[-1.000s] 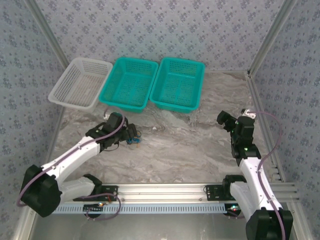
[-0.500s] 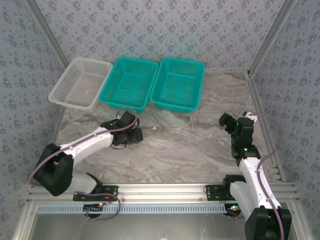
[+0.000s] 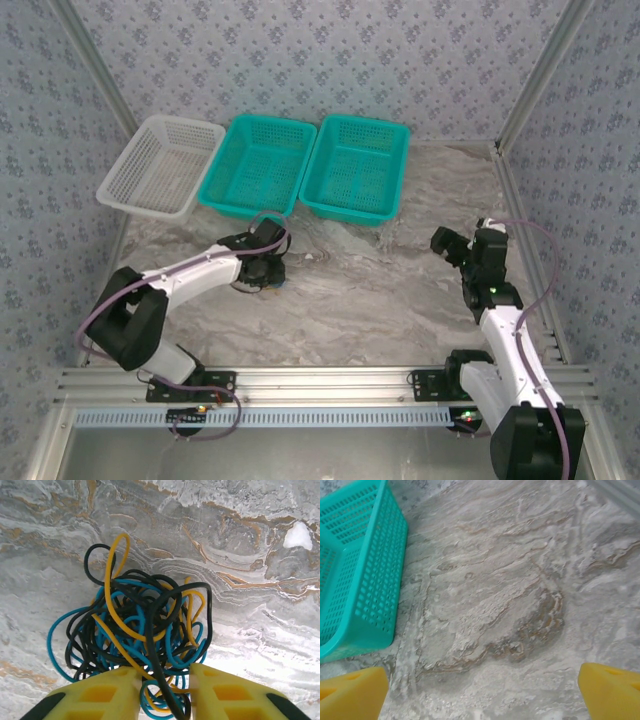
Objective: Untangle the cables
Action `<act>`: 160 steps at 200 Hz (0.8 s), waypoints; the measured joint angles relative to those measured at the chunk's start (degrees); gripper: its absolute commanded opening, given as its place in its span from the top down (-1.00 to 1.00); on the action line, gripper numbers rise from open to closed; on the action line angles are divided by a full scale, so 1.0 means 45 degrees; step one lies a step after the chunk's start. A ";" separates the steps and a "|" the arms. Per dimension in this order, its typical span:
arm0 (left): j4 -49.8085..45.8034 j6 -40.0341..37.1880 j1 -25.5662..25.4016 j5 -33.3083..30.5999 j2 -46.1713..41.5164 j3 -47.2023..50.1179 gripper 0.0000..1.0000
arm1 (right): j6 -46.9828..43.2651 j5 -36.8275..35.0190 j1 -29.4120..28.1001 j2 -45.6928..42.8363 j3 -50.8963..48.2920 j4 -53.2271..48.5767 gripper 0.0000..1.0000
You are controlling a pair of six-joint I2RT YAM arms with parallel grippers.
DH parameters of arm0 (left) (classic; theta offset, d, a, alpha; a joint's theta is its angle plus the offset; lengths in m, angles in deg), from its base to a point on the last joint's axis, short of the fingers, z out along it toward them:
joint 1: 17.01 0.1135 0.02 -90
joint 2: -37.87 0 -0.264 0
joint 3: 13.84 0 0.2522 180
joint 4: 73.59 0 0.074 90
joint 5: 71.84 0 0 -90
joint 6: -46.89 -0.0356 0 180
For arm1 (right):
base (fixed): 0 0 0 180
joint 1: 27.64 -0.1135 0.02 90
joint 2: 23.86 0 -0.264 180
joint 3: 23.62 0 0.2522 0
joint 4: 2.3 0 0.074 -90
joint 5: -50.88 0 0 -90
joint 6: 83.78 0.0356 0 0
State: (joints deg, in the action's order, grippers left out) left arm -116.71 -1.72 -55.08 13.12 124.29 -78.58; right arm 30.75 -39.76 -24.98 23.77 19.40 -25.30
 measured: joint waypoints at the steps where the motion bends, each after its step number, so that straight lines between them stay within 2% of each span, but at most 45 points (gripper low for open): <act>1: 0.0015 0.0068 0.0000 0.0015 0.0019 0.0000 0.71 | -0.0005 0.0019 0.0000 0.0005 0.0000 -0.0005 -1.00; 14: 0.0180 -0.0005 -0.0049 0.0214 0.0175 -0.0024 0.91 | 0.0010 0.0306 0.0000 0.0034 0.0010 -0.0039 -1.00; 33: 0.0515 -0.0175 -0.0248 0.0491 0.0432 -0.0112 0.98 | 0.0121 0.0495 0.0000 -0.0010 0.0015 -0.0126 -1.00; 86: 0.2302 -0.1151 -0.1336 0.2443 0.0476 -0.0117 1.00 | 0.0112 0.2074 -0.0107 -0.0282 0.0063 -0.0816 -1.00; 129: 0.3220 -0.2380 -0.2263 0.4031 0.0588 -0.0447 1.00 | 0.0782 0.3201 -0.0733 -0.0568 0.0053 -0.1035 -1.00; 160: 0.3342 -0.3657 -0.2929 0.4862 0.1307 -0.1428 0.86 | 0.1685 0.3677 -0.1588 -0.0335 -0.0068 -0.0476 -1.00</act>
State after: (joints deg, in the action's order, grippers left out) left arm -101.68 -18.18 -68.26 35.00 130.16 -85.01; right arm 38.34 -23.21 -32.13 22.27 19.09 -27.44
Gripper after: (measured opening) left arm 0.053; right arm 0.999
